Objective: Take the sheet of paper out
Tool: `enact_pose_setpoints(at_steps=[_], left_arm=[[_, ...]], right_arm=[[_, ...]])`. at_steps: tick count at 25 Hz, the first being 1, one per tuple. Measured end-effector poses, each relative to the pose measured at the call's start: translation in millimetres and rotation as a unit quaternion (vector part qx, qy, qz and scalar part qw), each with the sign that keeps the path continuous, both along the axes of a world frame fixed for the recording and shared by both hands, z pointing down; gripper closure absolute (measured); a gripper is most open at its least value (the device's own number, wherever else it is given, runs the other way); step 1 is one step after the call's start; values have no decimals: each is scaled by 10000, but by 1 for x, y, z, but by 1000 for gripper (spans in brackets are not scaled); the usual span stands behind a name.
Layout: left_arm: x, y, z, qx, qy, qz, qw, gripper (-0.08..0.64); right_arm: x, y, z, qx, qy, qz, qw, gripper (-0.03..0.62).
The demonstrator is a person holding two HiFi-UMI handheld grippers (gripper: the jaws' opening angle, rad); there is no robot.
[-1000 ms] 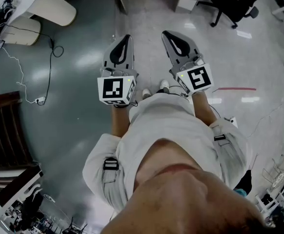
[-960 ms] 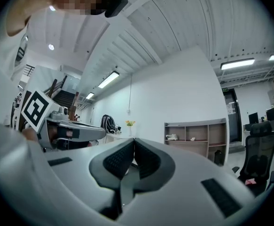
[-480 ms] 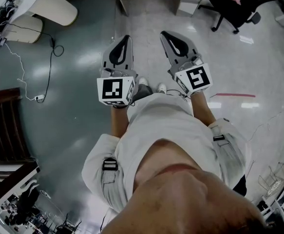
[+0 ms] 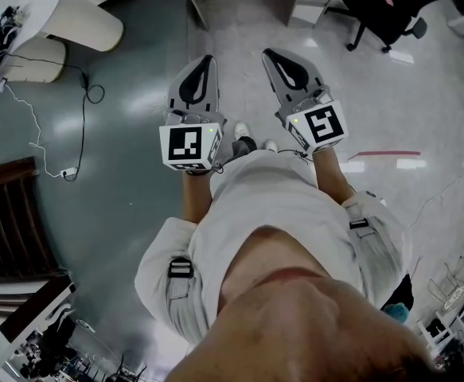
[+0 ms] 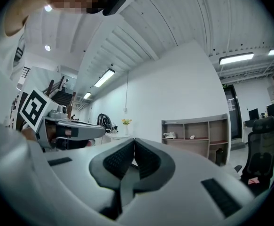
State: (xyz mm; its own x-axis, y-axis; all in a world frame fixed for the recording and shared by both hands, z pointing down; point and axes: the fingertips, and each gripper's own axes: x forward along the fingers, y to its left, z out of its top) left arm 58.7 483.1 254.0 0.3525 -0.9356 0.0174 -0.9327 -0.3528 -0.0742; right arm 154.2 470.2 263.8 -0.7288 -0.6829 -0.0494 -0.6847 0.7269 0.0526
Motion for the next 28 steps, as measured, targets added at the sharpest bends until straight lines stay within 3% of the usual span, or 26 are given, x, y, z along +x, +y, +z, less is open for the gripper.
enact_pose_setpoints(at_steps=[15, 28], left_arm=[[-89, -65, 7, -22, 146, 105, 9998, 549], [-98, -115, 13, -131, 156, 226, 9995, 549]], right_arm=[[-81, -60, 3, -21, 196, 238, 9995, 571], [-90, -109, 12, -226, 218, 364, 9988, 571]])
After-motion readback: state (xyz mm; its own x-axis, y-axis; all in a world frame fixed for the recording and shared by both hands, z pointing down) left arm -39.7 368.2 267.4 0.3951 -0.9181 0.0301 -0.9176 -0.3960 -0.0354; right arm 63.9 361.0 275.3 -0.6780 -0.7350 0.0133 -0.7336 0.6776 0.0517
